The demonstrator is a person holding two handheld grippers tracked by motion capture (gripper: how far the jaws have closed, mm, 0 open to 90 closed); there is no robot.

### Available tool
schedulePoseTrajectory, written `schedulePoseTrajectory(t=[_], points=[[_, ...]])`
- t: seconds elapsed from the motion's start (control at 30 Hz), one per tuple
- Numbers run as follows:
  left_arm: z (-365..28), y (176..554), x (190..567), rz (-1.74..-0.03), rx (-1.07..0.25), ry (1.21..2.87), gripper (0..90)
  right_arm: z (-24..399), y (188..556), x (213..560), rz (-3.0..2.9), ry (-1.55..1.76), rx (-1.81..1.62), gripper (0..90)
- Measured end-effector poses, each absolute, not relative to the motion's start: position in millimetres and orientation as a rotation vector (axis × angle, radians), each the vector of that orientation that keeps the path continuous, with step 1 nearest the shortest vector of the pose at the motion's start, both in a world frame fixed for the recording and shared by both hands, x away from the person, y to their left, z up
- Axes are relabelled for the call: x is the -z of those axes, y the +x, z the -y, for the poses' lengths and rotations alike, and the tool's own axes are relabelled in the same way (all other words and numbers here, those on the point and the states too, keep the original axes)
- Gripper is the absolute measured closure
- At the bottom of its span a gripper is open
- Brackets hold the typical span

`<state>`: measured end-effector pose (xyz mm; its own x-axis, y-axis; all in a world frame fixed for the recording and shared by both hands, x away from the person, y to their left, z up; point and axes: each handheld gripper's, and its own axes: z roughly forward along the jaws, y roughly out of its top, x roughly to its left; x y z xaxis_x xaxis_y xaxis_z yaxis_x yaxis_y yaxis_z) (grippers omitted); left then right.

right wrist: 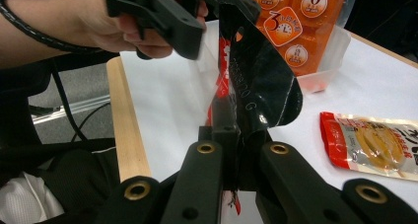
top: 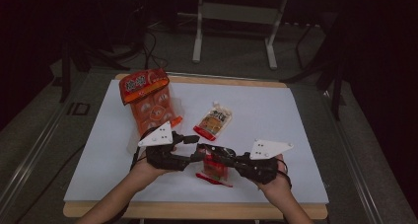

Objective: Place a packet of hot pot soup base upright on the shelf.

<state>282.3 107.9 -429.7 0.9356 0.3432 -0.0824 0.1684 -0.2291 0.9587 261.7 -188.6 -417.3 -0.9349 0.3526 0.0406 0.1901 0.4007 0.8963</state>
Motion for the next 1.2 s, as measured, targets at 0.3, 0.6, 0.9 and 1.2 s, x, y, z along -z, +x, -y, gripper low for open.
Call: schedulePoseTrajectory(t=[0.3, 0.6, 0.9, 1.2], points=[[-103, 285, 429, -0.360, -0.178, 1.827, 71.9, 189, 261, 415, -2.493, 0.482, -1.559, 90.0], [-107, 287, 428, -0.322, -0.185, 1.819, 87.2, 189, 262, 417, -2.491, 0.495, -1.571, 90.0], [-110, 287, 424, -0.325, -0.156, 1.795, 88.3, 189, 264, 412, -2.476, 0.480, -1.580, 89.7], [-109, 285, 418, -0.310, -0.176, 1.779, 89.0, 190, 264, 410, -2.447, 0.475, -1.579, 89.1]])
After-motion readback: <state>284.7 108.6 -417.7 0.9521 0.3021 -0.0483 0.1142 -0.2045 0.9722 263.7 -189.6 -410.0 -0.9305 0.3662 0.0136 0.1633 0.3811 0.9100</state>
